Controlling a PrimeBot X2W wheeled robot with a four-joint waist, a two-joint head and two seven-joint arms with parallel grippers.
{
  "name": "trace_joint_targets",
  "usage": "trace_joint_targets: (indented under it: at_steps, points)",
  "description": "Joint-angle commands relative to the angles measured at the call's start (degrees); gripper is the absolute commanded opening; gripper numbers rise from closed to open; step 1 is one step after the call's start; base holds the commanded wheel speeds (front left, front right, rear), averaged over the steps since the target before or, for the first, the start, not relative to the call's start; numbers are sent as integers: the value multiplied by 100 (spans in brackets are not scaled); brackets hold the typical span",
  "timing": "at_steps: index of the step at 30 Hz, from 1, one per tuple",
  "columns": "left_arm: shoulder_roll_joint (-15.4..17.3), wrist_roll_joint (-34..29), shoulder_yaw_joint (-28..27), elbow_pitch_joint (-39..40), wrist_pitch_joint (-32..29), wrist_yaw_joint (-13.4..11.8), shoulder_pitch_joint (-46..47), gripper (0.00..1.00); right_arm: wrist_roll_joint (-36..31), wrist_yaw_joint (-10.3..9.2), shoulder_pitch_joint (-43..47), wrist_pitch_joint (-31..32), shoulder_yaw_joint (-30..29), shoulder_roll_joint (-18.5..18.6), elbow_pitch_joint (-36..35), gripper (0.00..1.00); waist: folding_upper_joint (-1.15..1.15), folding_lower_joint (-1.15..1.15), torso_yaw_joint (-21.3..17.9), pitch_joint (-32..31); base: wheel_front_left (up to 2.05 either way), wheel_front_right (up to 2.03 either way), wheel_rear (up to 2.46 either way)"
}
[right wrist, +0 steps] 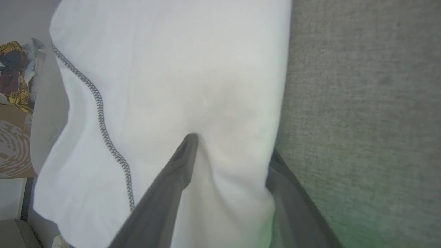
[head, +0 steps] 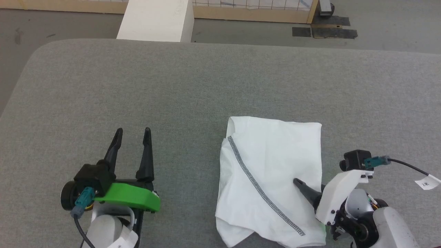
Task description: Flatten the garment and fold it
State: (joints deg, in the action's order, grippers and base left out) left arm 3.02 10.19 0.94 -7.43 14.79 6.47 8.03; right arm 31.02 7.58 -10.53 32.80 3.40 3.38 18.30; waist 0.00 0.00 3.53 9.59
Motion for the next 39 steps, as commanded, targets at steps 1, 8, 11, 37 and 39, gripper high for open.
trace_joint_targets:
  at_steps: [1, 8, 11, 37, 39]
  points:
    - [-14, 82, -8, -8, 21, -41, 11, 100, -97, -9, 125, 109, 81, -50, 58, 0, 0, 0, -23, -10, 0, 0, 0]
    - [-14, 15, -66, 111, 21, -36, -12, 100, -1279, -9, -63, 233, 42, -48, -621, 0, 0, 0, -387, 49, 0, 0, 0]
    - [-14, -31, -59, 239, 21, -43, 11, 100, -1930, -9, -250, 407, 141, 210, -971, 0, 0, 0, -659, 158, 0, 0, 0]
    - [637, -470, 187, 870, -94, 66, 1191, 100, -3367, -9, -2827, -866, -486, 2497, 1000, 0, 0, 0, -2394, 2119, 0, 0, 0]
    - [687, -482, 197, 943, -147, 66, 1242, 100, -3574, -9, -2950, -1014, -676, 2491, 1173, 0, 0, 0, -2382, 2204, 0, 0, 0]
